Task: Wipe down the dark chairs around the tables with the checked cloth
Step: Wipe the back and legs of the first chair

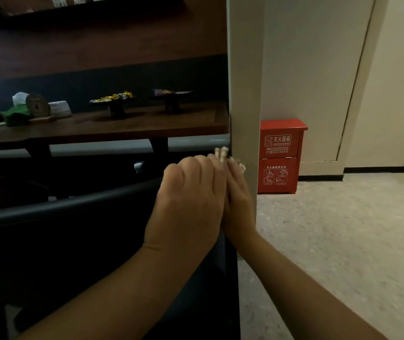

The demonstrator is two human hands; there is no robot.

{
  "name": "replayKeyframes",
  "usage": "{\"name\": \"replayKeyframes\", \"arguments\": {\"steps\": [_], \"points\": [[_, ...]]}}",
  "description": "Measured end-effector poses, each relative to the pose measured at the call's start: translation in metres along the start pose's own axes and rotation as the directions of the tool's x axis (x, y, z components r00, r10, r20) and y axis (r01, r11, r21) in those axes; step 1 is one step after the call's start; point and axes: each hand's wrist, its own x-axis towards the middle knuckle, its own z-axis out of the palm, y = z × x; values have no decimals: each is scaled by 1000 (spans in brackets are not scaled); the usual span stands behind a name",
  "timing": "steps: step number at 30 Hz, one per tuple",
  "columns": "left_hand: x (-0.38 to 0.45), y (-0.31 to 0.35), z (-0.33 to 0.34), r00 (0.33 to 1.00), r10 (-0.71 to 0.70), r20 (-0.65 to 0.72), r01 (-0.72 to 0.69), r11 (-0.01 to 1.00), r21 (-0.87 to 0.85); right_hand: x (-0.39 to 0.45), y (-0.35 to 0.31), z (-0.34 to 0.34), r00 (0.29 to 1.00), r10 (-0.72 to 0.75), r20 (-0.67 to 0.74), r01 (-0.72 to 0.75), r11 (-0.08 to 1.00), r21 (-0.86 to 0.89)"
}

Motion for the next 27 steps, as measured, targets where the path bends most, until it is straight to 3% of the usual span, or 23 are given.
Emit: {"name": "replayKeyframes", "arguments": {"steps": [4,6,8,11,13,15,17,19,21,24,26,27], "points": [[-7,0,0,997,30,-75,-36,996,-80,-46,40,-4,957,-256,137,278,945,-175],[-20,12,3,987,138,-81,-147,982,-115,-58,40,-8,941,-266,210,303,938,-166],[-42,31,14,958,277,-70,-286,927,-241,-55,26,-13,956,-173,237,197,977,-81],[-79,61,40,950,304,-74,-304,844,-441,-28,12,-15,987,-43,155,28,995,97],[-99,78,55,965,244,-93,-250,765,-594,-1,2,-15,988,114,104,-130,979,155],[-113,95,63,981,179,-77,-174,622,-763,15,-1,-12,947,290,137,-317,913,257],[-127,112,73,992,126,-20,-84,528,-845,9,4,-8,936,330,126,-353,888,294],[-141,127,89,988,86,127,81,414,-907,-22,18,-2,919,375,119,-393,876,280],[-151,141,108,964,67,258,226,312,-923,-69,31,6,855,490,172,-519,808,281],[-155,150,124,927,74,367,341,242,-908,-144,42,12,663,705,251,-741,570,355],[-154,152,126,918,50,392,375,206,-904,-174,48,8,557,773,302,-828,493,266],[-154,152,126,908,33,418,406,185,-895,-180,51,4,542,781,309,-840,501,207]]}}
